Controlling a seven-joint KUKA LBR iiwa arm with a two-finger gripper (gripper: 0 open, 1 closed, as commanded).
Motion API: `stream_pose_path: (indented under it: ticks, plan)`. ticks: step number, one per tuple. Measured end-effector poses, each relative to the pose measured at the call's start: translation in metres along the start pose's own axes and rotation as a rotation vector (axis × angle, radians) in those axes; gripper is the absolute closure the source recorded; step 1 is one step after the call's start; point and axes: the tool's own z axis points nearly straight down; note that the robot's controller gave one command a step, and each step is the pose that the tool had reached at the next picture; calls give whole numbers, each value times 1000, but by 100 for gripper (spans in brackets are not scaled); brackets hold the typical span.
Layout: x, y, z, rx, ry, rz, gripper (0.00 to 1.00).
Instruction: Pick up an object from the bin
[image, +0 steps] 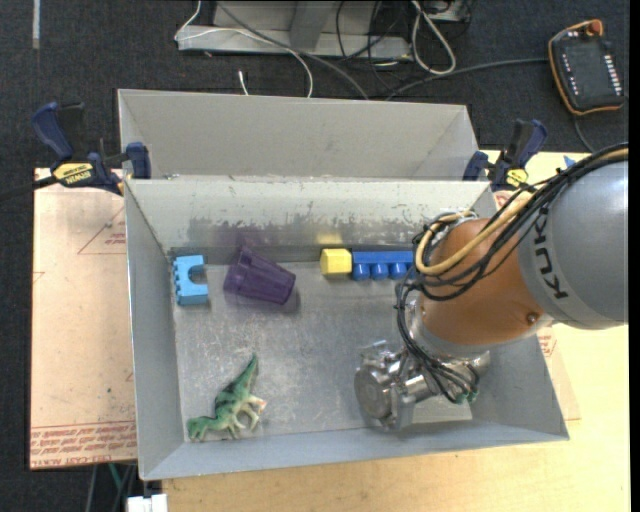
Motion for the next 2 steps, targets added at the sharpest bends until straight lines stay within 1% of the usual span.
stream_pose_path:
  ticks: [1, 2]
  plan:
    - [-1, 0, -35, 1, -6, 0, 100]
    - [0, 0, -55, 1, -4, 0, 100]
